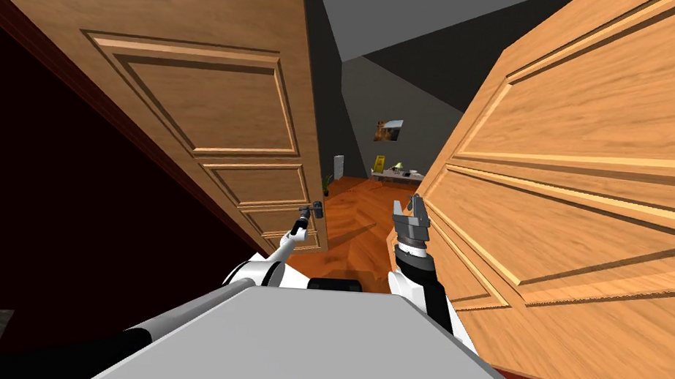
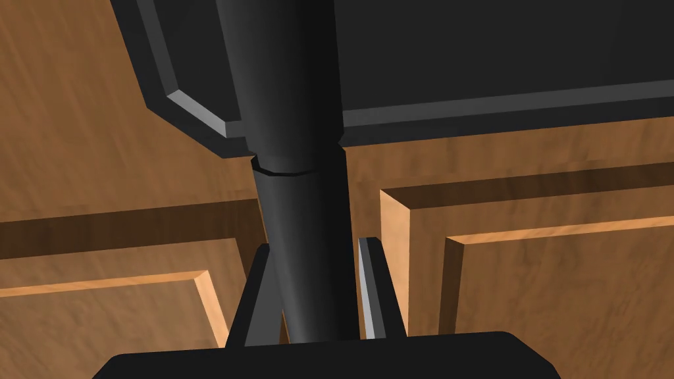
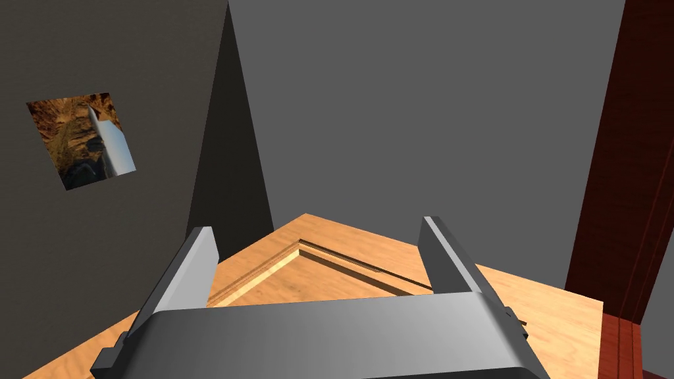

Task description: Push the door open

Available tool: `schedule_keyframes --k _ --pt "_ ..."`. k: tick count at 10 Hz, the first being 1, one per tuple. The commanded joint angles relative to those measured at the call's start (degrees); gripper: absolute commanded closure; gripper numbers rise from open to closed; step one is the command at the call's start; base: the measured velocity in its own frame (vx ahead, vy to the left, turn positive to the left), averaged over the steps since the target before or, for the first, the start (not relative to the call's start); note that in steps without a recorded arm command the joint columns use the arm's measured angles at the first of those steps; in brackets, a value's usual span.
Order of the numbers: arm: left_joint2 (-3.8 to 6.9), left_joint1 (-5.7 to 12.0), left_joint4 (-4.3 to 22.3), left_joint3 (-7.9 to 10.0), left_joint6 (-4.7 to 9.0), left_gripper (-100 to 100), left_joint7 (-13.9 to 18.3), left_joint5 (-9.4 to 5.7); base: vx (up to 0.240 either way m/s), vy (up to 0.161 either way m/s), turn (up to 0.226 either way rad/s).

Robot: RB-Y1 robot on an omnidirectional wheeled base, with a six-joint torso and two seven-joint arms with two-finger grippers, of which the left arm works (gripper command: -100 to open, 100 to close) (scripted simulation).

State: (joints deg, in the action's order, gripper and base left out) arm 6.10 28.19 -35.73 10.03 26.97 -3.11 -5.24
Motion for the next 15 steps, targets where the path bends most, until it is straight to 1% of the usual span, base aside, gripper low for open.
schedule_keyframes --k 1,4,5,6,9,10,11,12,15 --pt "0.37 -0.66 -1.17 1.33 -0.73 100 -0.43 -0.42 0.115 -0.072 0.054" --pt "0.61 -0.76 -1.13 2.76 -0.71 100 -0.83 -0.92 0.161 -0.159 0.102" --pt "0.61 -0.76 -1.13 2.76 -0.71 100 -0.83 -0.92 0.110 -0.077 0.048" --pt "0.71 -0.81 -1.11 3.48 -0.70 100 -1.04 -1.17 0.113 -0.072 0.039" --pt "0.83 -0.90 -1.08 4.76 -0.67 100 -1.40 -1.62 0.154 -0.116 0.072" --pt "1.18 -1.18 -0.94 4.77 -0.69 100 -1.34 -1.59 0.055 -0.035 0.058" --pt "1.73 -1.26 -0.97 5.73 -0.60 100 -1.61 -1.92 0.126 -0.066 0.063" --pt "1.82 -1.28 -0.95 5.94 -0.59 100 -1.68 -2.00 0.160 -0.073 0.065" --pt "2.47 -1.47 -0.85 7.54 -0.53 100 -2.23 -2.58 0.181 -0.066 0.048"
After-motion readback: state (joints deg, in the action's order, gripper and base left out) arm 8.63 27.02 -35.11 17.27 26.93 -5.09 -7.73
